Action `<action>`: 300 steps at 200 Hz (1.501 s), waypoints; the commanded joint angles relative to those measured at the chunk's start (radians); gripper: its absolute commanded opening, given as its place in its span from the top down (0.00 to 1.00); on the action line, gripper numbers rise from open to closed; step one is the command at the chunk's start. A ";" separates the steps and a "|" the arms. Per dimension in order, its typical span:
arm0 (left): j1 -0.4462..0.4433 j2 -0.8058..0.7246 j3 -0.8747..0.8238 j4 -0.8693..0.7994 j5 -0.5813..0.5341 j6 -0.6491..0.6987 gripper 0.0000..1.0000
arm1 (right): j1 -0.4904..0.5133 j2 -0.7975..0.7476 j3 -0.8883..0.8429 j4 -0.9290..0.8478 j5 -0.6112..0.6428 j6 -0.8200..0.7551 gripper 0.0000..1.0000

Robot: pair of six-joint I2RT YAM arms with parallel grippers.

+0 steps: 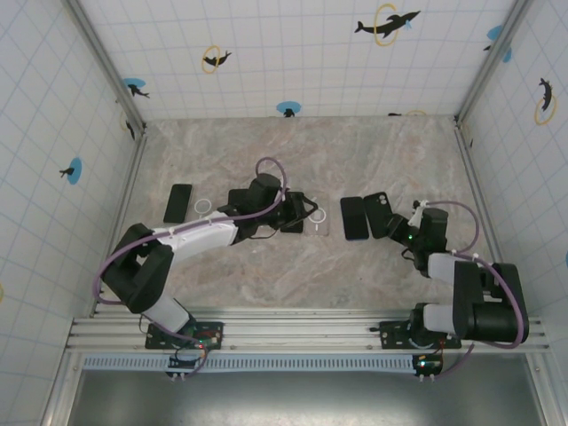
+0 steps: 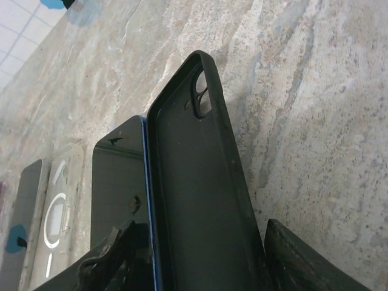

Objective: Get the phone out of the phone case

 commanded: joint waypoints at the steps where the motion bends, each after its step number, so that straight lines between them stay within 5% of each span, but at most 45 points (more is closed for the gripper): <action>1: 0.034 -0.056 -0.003 -0.075 -0.035 0.084 0.38 | -0.002 -0.030 0.054 -0.119 0.019 -0.107 0.37; 68: 0.124 -0.138 -0.037 -0.160 -0.073 0.211 0.28 | 0.010 -0.074 0.137 -0.278 0.010 -0.223 0.35; 120: 0.223 -0.214 -0.055 -0.316 -0.098 0.485 0.11 | 0.075 -0.170 0.166 -0.297 -0.111 -0.331 0.16; 137: 0.282 -0.255 -0.087 -0.354 -0.127 0.564 0.10 | 0.077 -0.182 0.168 -0.320 -0.104 -0.352 0.00; 174: 0.484 -0.376 -0.210 -0.364 -0.185 0.752 0.02 | 0.086 -0.224 0.151 -0.300 -0.069 -0.354 0.01; 216: 0.680 -0.454 -0.425 -0.164 -0.202 0.873 0.02 | 0.084 -0.287 -0.015 -0.116 0.335 -0.279 0.01; 270: 0.763 -0.498 -0.758 0.354 -0.288 0.957 0.02 | 0.050 -0.231 -0.236 0.276 0.473 -0.301 0.01; 300: 0.789 -0.417 -0.810 0.591 -0.216 0.950 0.02 | 0.050 -0.110 -0.258 0.402 0.467 -0.395 0.01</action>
